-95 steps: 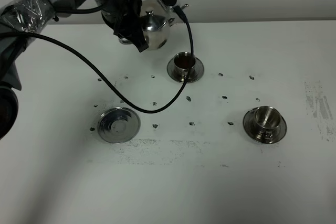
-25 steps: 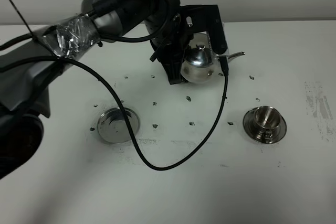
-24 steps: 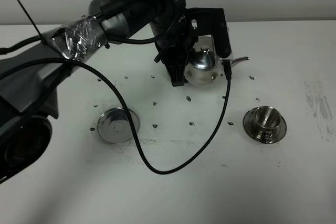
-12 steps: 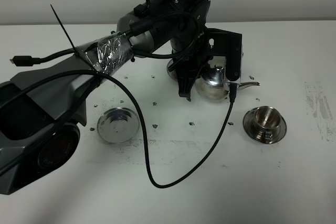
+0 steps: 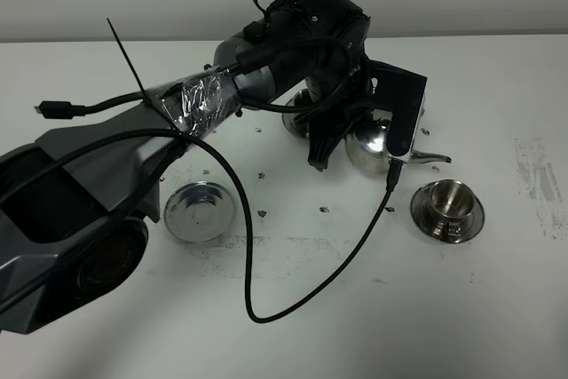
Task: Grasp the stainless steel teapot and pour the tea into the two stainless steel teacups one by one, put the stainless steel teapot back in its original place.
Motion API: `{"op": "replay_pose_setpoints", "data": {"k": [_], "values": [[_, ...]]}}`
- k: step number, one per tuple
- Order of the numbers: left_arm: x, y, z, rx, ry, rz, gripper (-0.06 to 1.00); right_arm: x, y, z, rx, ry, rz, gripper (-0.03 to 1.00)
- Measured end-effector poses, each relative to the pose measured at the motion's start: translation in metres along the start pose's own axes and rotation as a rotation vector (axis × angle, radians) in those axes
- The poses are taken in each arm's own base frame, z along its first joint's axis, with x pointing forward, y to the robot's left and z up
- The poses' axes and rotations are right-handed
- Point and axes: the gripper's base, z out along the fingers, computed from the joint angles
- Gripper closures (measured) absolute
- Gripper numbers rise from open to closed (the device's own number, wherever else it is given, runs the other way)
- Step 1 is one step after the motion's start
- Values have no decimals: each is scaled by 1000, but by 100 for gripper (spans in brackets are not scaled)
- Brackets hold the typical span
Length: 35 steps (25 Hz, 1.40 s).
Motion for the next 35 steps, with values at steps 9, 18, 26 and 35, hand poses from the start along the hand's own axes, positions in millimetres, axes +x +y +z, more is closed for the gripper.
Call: {"op": "replay_pose_setpoints", "data": {"k": [9,18,26,35], "values": [[-11,-2,11,-40,-4,69,76,0,0,0,0,0,0,41],[-8,1,11,-79,36,118,76,0,0,0,0,0,0,41],[-13,1,10,-91,24,171,76,0,0,0,0,0,0,41],[-13,3,10,-114,30,195,76,0,0,0,0,0,0,41]]}}
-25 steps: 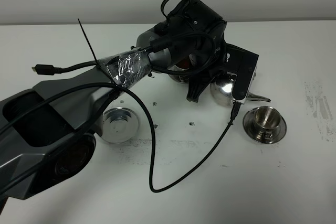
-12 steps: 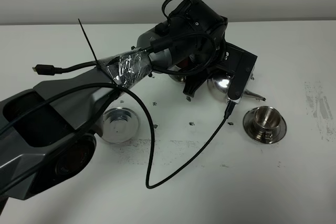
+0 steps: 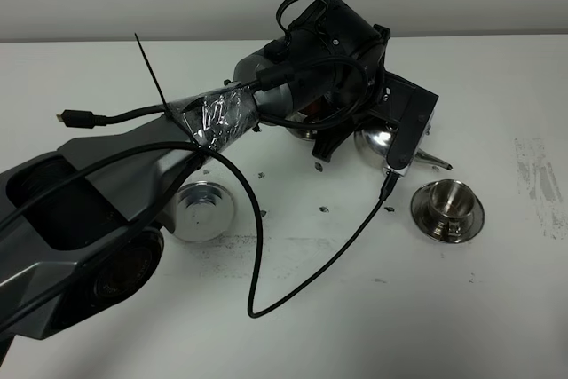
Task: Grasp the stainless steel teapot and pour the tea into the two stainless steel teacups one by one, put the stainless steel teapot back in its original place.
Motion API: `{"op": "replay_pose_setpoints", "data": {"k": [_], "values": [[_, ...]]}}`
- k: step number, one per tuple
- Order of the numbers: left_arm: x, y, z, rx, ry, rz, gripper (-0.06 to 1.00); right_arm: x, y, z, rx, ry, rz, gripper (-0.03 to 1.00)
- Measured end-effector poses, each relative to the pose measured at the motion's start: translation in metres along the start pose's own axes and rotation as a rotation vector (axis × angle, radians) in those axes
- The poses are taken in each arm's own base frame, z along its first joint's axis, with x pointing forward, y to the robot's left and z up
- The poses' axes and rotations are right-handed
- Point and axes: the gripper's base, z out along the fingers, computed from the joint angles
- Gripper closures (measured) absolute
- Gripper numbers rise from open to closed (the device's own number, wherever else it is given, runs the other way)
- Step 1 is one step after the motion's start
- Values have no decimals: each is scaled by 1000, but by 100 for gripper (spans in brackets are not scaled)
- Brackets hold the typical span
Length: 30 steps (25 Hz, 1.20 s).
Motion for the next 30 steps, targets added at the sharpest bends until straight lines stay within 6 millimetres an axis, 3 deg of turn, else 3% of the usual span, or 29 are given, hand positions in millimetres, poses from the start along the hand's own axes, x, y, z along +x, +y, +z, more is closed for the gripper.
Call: {"op": "replay_pose_setpoints", "data": {"k": [10,19,30], "values": [[-7,2,-1,-36,-17,95,76,0,0,0,0,0,0,41],[-15,-5,15,-36,-28,121,76,0,0,0,0,0,0,41],[-11,-1,14,-77,13,172,76,0,0,0,0,0,0,41]]}}
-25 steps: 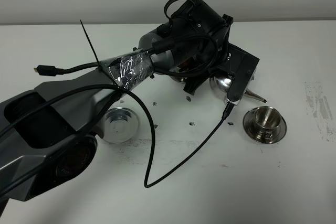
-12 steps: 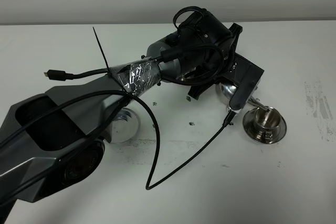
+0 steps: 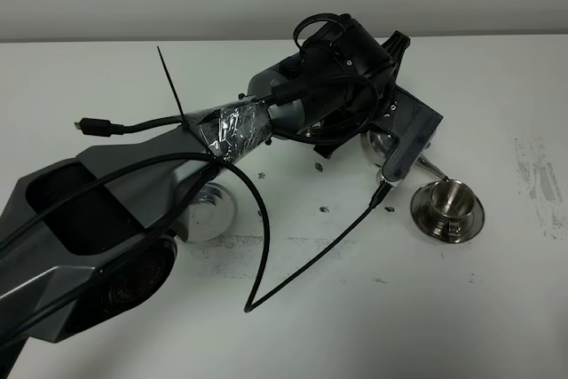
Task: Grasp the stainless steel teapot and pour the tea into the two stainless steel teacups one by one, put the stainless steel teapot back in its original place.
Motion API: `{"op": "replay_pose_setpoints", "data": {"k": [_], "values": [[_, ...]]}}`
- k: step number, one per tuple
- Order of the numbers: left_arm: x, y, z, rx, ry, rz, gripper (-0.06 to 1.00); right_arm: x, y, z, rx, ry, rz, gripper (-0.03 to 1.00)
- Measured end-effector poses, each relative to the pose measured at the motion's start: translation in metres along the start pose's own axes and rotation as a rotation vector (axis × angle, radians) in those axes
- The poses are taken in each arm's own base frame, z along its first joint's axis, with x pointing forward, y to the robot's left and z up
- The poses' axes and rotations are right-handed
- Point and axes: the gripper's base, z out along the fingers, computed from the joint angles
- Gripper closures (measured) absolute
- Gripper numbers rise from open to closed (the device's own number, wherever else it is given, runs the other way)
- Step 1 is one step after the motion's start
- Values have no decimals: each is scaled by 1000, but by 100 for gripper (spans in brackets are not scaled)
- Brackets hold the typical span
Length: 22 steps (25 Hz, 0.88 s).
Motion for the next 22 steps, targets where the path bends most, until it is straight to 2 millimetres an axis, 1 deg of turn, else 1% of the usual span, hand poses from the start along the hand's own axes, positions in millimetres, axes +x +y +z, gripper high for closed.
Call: {"op": "replay_pose_setpoints", "data": {"k": [5,9,22], "values": [[-2,2,0,-25,-3,8,76,0,0,0,0,0,1,41],[-6,3,-1,-36,-9,32,76,0,0,0,0,0,1,41],[-5,5,-1,-58,5,63,76,0,0,0,0,0,0,41]]}}
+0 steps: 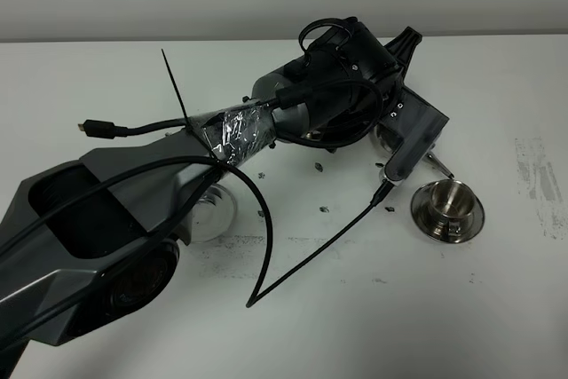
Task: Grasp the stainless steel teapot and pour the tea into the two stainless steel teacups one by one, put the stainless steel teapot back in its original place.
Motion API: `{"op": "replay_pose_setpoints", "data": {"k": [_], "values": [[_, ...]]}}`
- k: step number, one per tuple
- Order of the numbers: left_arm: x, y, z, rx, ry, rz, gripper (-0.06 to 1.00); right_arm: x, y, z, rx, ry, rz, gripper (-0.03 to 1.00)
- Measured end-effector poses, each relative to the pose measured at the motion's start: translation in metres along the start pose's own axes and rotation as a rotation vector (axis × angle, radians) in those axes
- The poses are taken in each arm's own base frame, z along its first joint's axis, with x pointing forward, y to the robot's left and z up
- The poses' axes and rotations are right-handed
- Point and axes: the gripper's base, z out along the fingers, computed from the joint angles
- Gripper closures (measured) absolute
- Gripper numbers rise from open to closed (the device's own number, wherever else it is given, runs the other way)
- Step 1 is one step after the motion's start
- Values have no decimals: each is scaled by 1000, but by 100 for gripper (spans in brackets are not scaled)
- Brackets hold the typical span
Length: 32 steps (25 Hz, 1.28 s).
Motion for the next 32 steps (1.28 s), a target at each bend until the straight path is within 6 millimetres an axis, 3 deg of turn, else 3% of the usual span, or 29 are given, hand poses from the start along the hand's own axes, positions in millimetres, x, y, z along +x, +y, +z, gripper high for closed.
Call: {"op": "replay_pose_setpoints", "data": {"k": [32], "values": [[-4,2,-1,-20,0,111,76,0,0,0,0,0,0,41]]}}
